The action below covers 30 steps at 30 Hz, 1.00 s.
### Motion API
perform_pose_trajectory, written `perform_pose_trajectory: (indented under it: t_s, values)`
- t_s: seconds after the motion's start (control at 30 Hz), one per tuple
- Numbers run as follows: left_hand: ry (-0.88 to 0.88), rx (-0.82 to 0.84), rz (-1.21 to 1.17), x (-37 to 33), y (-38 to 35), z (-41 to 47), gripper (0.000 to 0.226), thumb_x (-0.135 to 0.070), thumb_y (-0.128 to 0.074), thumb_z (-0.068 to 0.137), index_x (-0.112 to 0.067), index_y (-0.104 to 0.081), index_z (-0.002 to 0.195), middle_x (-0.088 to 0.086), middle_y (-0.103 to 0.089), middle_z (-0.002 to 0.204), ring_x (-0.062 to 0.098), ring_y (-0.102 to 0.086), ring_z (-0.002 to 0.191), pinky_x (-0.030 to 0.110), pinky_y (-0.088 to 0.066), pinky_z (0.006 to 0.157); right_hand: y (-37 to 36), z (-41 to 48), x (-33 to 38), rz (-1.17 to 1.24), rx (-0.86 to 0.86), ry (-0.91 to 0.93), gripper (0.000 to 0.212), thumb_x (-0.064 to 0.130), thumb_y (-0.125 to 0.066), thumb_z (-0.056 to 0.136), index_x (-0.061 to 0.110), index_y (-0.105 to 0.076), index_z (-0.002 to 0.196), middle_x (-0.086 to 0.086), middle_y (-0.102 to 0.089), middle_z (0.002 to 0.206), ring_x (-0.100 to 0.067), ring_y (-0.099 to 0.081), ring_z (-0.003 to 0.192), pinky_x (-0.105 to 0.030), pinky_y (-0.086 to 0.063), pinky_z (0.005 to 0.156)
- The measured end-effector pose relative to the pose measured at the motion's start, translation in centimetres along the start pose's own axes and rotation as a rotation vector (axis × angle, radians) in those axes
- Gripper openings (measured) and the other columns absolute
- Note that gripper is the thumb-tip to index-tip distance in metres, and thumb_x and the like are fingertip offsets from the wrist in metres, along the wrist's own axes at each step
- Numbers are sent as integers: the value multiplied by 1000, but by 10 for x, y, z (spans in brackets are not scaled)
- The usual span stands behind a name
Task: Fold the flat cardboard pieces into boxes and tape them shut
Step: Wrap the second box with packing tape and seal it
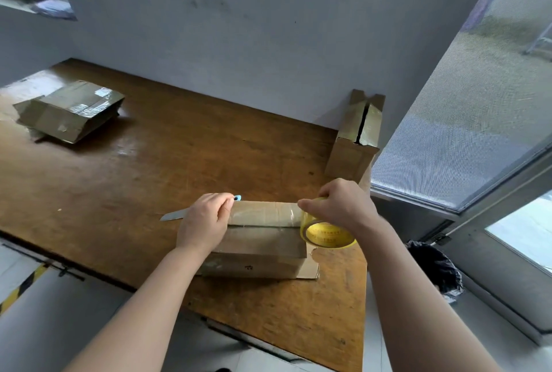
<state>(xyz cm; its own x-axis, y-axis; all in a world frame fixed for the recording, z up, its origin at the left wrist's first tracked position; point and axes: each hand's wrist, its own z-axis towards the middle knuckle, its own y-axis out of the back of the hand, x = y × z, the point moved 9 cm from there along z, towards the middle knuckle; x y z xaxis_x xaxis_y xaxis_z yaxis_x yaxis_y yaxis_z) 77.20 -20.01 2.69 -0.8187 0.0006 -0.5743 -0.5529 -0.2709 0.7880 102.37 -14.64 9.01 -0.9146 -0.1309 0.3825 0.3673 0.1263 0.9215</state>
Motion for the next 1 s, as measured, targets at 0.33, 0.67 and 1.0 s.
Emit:
perform_pose_trajectory:
  t_s: [0.33,0.67,1.0]
  values:
    - [-19,-9,29,3,-3,1,30,-28,-50,97,-15,-65,119,2,-66,114,16,-60,104,19,-43,78,-33,-7,-28,21,102,-98,52,73,-61,75,25,-56,55,15,-56,56,-5,-56,58,-22,-36,46]
    - [-3,19,60,4,-5,0,42,-43,-56,91,-17,-63,123,0,-64,119,16,-60,108,26,-50,79,-54,0,-41,58,148,-124,58,77,-60,71,21,-58,56,10,-60,55,-7,-56,52,-22,-34,44]
    - [234,190,626,10,-11,-6,87,-74,0,81,-27,-12,153,11,-7,161,32,-1,148,59,14,111,-70,5,-47,75,237,-135,58,76,-60,72,20,-66,63,9,-63,58,-9,-60,55,-24,-41,46]
